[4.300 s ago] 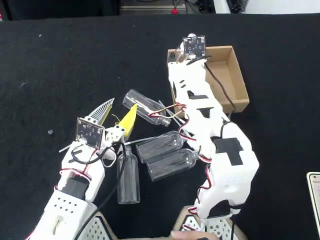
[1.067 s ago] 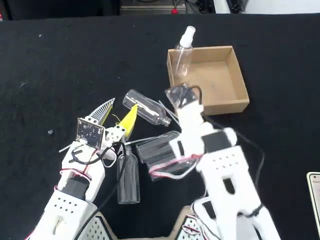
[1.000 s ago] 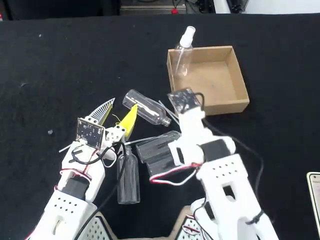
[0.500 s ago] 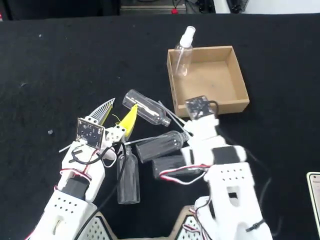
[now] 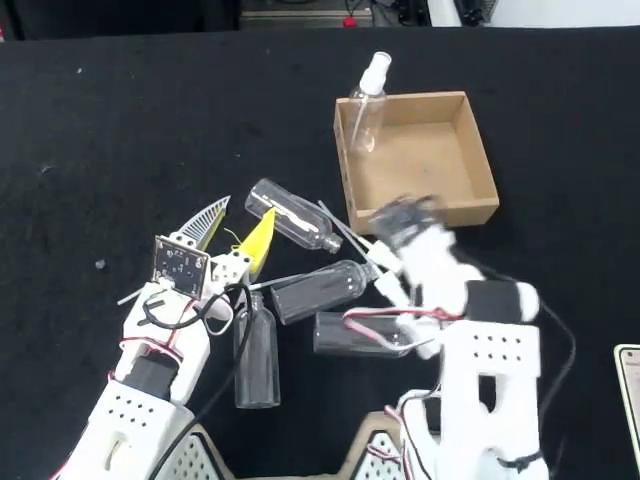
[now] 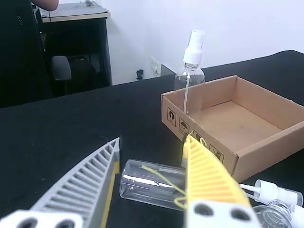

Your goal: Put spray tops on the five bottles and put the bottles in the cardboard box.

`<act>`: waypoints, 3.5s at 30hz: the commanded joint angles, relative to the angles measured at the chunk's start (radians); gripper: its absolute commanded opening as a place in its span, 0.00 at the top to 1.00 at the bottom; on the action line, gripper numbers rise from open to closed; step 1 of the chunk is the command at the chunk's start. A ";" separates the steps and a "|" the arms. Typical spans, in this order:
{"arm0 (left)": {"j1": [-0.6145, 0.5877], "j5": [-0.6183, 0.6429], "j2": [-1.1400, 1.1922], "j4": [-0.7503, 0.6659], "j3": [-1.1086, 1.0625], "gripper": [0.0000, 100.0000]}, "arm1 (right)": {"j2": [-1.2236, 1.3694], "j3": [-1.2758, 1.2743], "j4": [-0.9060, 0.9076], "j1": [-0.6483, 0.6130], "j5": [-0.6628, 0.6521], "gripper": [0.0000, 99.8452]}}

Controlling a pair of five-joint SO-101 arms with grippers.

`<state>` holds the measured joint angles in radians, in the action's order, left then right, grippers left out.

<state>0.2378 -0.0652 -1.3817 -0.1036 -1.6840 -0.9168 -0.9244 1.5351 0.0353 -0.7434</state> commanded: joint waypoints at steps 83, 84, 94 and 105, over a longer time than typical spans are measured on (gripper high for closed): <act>-0.062 -0.003 -0.008 -0.023 -0.010 0.79 | 0.917 0.842 -0.109 0.858 -0.209 0.78; -0.062 -0.003 -0.008 -0.023 -0.010 0.79 | 0.917 0.845 -0.132 0.887 -0.287 0.79; -0.062 0.000 -0.008 -0.023 -0.010 0.79 | 0.917 0.555 -0.471 1.030 -0.746 0.81; -0.048 -0.006 -0.008 -0.023 -0.010 0.79 | 0.877 0.412 -0.331 0.959 -0.718 0.81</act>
<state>0.1795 -0.0652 -1.3817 -0.1036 -1.6840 0.0084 -0.5117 1.0871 1.0403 -1.4799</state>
